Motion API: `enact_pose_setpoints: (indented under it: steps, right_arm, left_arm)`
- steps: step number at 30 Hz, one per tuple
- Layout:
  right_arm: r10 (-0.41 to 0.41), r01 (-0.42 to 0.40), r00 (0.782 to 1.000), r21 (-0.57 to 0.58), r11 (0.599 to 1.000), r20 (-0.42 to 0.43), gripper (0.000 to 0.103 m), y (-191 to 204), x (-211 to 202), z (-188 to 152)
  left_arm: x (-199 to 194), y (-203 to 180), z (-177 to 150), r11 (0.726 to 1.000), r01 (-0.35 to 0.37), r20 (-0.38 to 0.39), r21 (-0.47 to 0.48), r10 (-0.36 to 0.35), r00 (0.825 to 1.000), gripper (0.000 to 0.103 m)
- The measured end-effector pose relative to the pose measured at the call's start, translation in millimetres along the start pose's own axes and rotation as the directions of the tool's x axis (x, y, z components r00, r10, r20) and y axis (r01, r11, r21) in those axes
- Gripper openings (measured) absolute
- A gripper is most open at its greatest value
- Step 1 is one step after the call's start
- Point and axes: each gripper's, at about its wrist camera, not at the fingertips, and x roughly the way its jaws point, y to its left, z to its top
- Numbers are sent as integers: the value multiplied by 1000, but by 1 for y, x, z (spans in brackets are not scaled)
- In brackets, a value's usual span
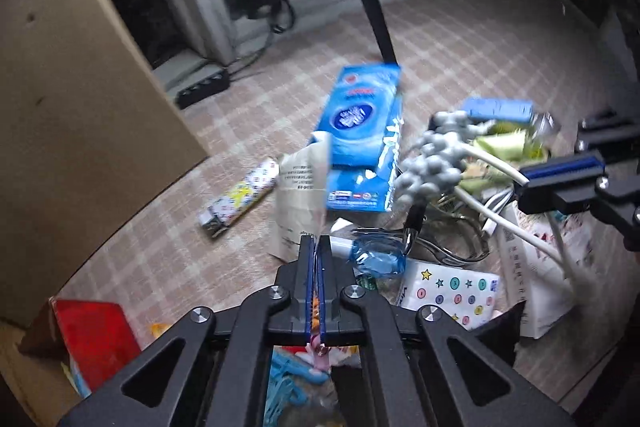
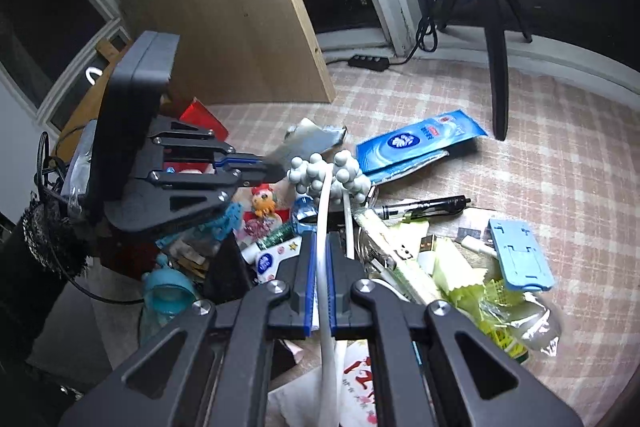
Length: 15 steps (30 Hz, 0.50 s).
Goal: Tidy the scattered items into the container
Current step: 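Lift the white massager with the right gripper and raise the left tool, then carry the massager and paper packet into the box and release both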
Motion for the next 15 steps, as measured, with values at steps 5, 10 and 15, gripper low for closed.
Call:
enact_pose_setpoints:
  steps: [5, 10, 15]
  right_arm:
    - [22, -24, 998, 34, 999, 60, 5, 9, -24, 1]
    - [36, -43, 992, 60, 997, 118, 5, 21, -50, 0]
    - [44, -53, 985, 55, 997, 166, 5, 45, -78, -4]
  left_arm:
    - [-44, 20, -5, 997, 34, 69, -65, -29, 997, 0]
    - [-100, 36, -27, 993, 40, 150, -111, -23, 988, 0]
    - [-155, 47, -64, 989, 25, 218, -148, 8, 976, 0]
